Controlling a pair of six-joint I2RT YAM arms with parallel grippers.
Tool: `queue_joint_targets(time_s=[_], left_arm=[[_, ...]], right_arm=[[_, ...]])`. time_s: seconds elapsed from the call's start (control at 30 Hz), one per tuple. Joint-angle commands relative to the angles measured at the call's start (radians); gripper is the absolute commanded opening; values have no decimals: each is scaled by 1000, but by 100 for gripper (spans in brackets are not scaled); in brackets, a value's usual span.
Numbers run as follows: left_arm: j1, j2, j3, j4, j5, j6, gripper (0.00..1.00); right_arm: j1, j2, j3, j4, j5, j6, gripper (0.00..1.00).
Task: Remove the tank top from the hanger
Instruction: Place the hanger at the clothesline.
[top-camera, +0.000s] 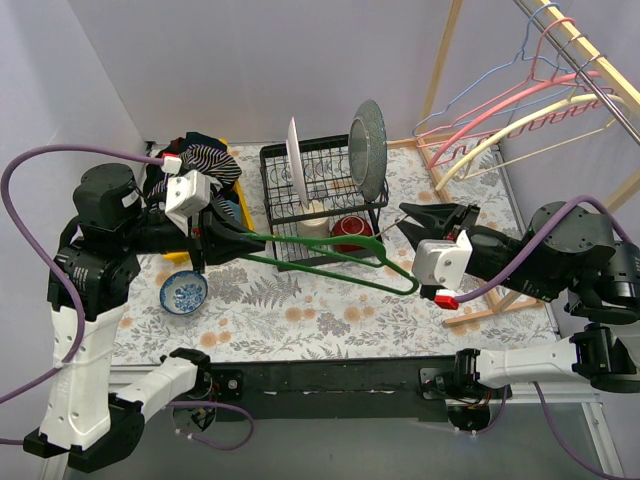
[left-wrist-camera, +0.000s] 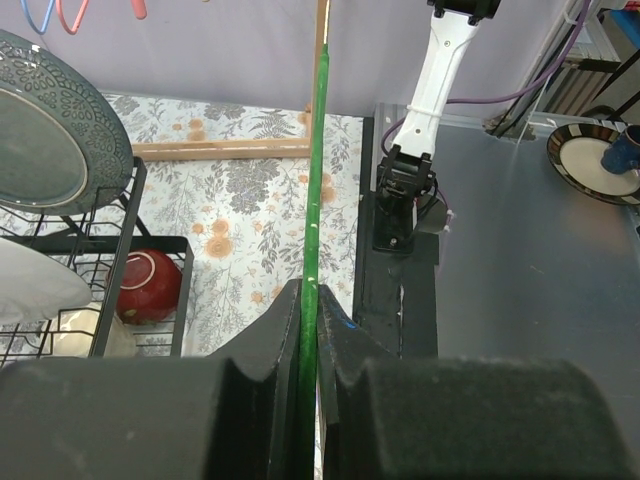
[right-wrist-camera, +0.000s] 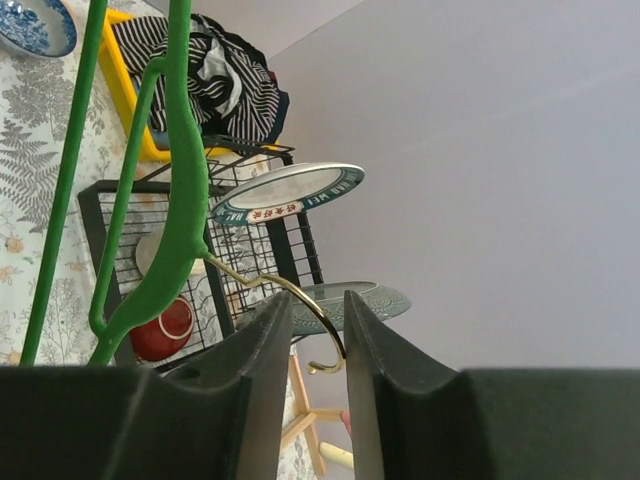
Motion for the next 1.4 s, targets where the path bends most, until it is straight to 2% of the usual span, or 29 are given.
queue_joint_targets(time_s=[0.0,0.07,0.1,0.17,0.23,0.37,0.47,0.5,0.63,0.73,0.8,0.87,0.9,0.93,1.0,1.07,1.13,1.2,1.27,1.37], left_arm=[[1,-4,5,32,-30,6,0],[3,-7,4,40,-40,1,0],[1,-7,4,50,-45,0,0],[3,-10,-7,70,-57,-25,0],[1,-13,-18,109,-73,-50,0],[1,-30,-64,172,-109,-83,0],[3,-42,-79,225,-119,-123,0],[3,-42,-87,248,-114,-138,0],[1,-47,-111,314,-99,-183,0],[3,-42,-87,327,-120,-191,0],[3,-33,-50,276,-161,-166,0],[3,-28,5,258,-268,-146,0],[1,-22,19,267,-301,-149,0],[3,-21,31,287,-339,-164,0],[3,-4,65,377,-447,-246,0],[1,5,73,454,-476,-293,0],[1,10,48,621,-510,-365,0],[1,27,33,748,-557,-414,0],[1,90,43,807,-582,-442,0],[3,201,68,929,-551,-513,0]], right_arm=[[4,-4,37,23,34,-7,32],[4,-6,33,31,46,7,31],[4,-6,28,31,45,8,36],[4,-9,28,43,37,45,38],[4,2,48,106,74,92,28],[4,37,90,102,157,157,27],[4,26,90,105,140,191,36],[4,22,91,111,131,204,48],[4,-17,119,177,10,273,67],[4,-73,97,345,-100,350,72],[4,-127,41,471,-189,363,74],[4,-167,-17,566,-264,372,83],[4,-188,-60,700,-262,384,91],[4,-214,-112,745,-251,398,91],[4,-199,-102,760,-201,415,93],[4,-178,-53,726,-181,418,96],[4,-170,-50,734,-196,436,97],[4,-193,-103,779,-223,461,96],[4,-214,-186,855,-258,473,95],[4,-216,-217,861,-259,499,95]])
